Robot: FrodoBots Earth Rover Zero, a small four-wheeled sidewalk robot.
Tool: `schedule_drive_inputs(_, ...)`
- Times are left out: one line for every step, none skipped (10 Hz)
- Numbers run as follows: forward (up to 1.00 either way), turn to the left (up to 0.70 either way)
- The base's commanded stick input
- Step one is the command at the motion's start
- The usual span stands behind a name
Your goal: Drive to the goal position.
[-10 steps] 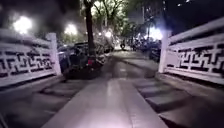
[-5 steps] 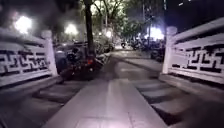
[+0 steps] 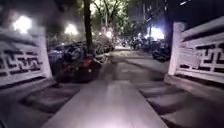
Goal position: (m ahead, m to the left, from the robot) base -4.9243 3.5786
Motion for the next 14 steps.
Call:
schedule_drive_inputs(0.45, 0.00)
schedule_drive_inputs(0.45, 0.00)
schedule_drive_inputs(0.45, 0.00)
schedule_drive_inputs(0.45, 0.00)
schedule_drive_inputs(0.45, 0.00)
schedule_drive_inputs(0.45, 0.00)
schedule_drive_inputs(0.45, 0.00)
schedule_drive_inputs(0.45, 0.00)
schedule_drive_inputs(0.45, 0.00)
schedule_drive_inputs(0.45, 0.00)
schedule_drive_inputs(0.45, 0.00)
schedule_drive_inputs(0.45, 0.00)
schedule_drive_inputs(0.45, 0.00)
schedule_drive_inputs(0.45, 0.00)
